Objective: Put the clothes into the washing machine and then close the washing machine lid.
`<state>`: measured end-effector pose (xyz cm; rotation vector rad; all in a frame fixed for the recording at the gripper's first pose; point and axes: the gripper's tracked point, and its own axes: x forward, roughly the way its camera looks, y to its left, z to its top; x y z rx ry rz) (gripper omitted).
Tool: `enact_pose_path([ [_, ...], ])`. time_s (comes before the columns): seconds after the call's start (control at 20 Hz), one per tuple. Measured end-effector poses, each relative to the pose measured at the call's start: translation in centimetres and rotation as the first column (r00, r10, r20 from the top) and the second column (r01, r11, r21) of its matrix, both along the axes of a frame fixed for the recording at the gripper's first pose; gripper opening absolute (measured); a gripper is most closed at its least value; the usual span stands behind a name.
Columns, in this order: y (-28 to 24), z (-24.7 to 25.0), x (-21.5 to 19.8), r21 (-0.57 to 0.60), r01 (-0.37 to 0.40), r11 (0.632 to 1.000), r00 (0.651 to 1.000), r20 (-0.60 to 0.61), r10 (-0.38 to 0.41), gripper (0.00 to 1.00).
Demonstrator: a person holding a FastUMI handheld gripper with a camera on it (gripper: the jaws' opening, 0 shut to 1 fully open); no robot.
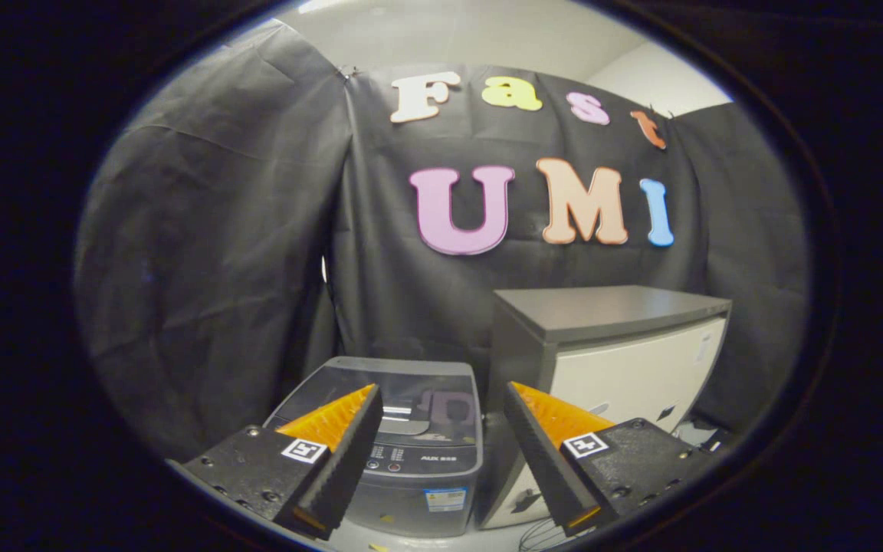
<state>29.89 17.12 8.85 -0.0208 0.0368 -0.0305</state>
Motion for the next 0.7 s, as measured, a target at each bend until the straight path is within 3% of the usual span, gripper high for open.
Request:
enact_pose_path([
  [0.3, -2.3, 2.4, -4.4, 0.004, 0.013, 1.0, 0.998, 0.053, -0.013, 0.96],
  [0.45, -1.8, 2.3, -5.5, 0.032, -0.065, 0.997, 0.996, 0.056, 0.063, 0.96],
  [0.7, -3.2, 2.7, -7.6, -0.034, -0.089, 0.995, 0.99, 0.11, 0.092, 0.97],
])
